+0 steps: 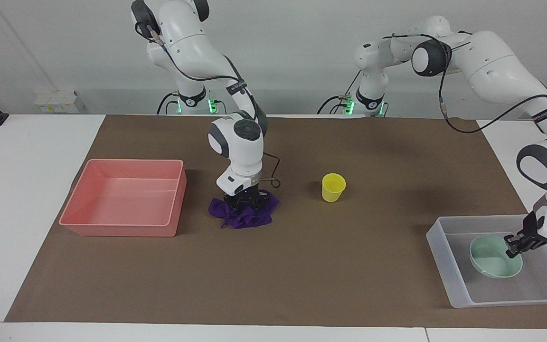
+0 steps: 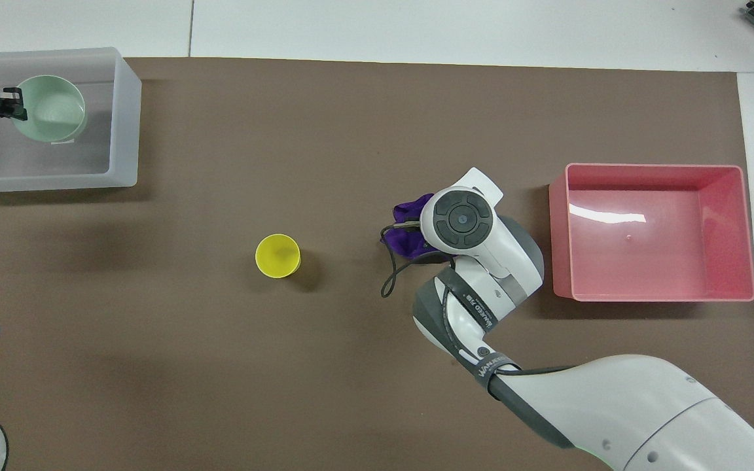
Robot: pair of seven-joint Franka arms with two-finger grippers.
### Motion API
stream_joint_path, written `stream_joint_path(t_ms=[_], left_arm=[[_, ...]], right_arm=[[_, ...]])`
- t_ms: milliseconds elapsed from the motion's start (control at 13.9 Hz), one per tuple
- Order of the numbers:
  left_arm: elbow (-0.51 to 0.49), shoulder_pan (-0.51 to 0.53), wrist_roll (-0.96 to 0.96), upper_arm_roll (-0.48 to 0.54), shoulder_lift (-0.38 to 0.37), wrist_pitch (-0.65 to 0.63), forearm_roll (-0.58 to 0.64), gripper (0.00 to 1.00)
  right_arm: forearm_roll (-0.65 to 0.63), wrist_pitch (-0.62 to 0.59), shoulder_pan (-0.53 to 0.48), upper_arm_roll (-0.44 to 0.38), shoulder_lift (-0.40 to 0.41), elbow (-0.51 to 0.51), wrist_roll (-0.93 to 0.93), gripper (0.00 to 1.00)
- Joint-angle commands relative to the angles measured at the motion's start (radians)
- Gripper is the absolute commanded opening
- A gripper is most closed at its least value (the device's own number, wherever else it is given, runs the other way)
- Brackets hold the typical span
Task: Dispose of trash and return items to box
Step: 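Grasp the purple cloth with the right gripper and lift it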
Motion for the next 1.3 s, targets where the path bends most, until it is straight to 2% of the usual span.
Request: stream_joint_path(t_ms=[0,144,432,505,577,721,793,865,937,1009,1153,1225], left_arm=[[-0.018,0.010,0.009,-0.004,0.034,0.053,-0.003,0.00],[-0.030,0.010,0.005,0.002,0.036,0.077,0.013,0.00],[-0.118,0.019,0.005,0.003,0.021,0.186,0.040,0.00],[-0.119,0.019,0.005,0.003,0.019,0.187,0.040,0.10],[-0.119,0.018,0.005,0.003,0.019,0.186,0.042,0.40],[-0.118,0.019,0.008,0.003,0.013,0.169,0.043,0.69],[-0.118,0.018,0.011,0.003,-0.002,0.166,0.045,0.78],[-0.118,0.013,0.011,0.003,-0.016,0.161,0.043,0.82],[-0.118,0.004,0.011,0.003,-0.036,0.141,0.043,0.94],[-0.124,0.000,0.012,0.003,-0.056,0.125,0.042,1.00],[-0.173,-0.005,0.017,0.000,-0.126,0.100,0.042,1.00],[-0.237,-0.016,0.017,-0.003,-0.186,0.103,0.042,1.00]], right_arm=[[-0.016,-0.040,-0.016,0.022,-0.016,0.009,0.065,0.00],[-0.011,-0.068,-0.023,0.022,-0.048,0.022,0.101,0.00],[0.053,-0.123,-0.070,0.021,-0.128,0.046,0.110,0.00],[0.053,-0.147,-0.076,0.021,-0.146,0.058,0.105,0.00],[0.055,-0.163,-0.088,0.021,-0.166,0.061,0.104,0.00],[0.055,-0.184,-0.096,0.022,-0.206,0.063,0.102,0.00],[0.055,-0.198,-0.098,0.021,-0.224,0.065,0.101,0.00],[0.055,-0.220,-0.099,0.022,-0.243,0.066,0.101,0.00],[0.055,-0.236,-0.099,0.021,-0.263,0.066,0.099,0.00],[0.056,-0.258,-0.099,0.021,-0.284,0.066,0.093,0.00],[0.117,-0.295,-0.105,0.013,-0.318,0.083,0.047,0.00],[0.153,-0.325,-0.130,0.013,-0.338,0.097,0.002,0.00]])
